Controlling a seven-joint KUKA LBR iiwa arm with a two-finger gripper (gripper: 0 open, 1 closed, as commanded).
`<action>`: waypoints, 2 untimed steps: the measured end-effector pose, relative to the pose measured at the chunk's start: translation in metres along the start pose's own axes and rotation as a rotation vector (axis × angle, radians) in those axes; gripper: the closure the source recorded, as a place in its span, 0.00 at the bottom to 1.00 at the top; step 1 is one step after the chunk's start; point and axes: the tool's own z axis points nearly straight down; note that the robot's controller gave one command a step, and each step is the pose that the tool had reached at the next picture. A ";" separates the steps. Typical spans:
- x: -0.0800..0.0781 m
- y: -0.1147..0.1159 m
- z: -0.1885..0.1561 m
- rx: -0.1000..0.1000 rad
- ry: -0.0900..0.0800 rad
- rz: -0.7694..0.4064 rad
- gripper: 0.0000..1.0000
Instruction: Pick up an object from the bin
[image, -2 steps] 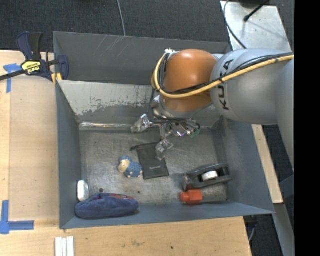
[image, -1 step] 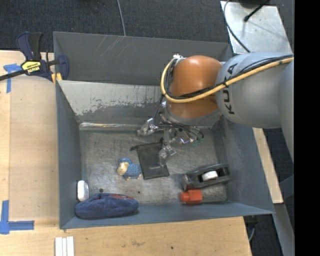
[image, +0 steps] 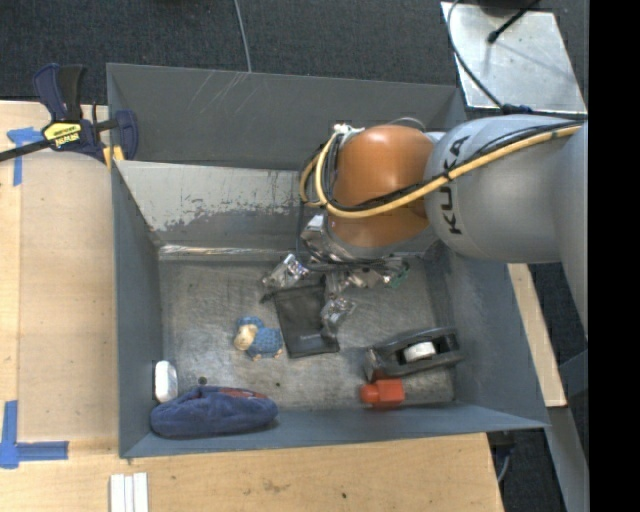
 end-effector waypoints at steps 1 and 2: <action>-0.001 -0.001 -0.002 -0.002 0.002 0.004 0.00; -0.005 -0.002 -0.006 0.003 -0.008 0.005 1.00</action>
Offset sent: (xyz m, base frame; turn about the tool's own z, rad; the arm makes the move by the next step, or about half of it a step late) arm 0.0000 0.0000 0.0000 0.0000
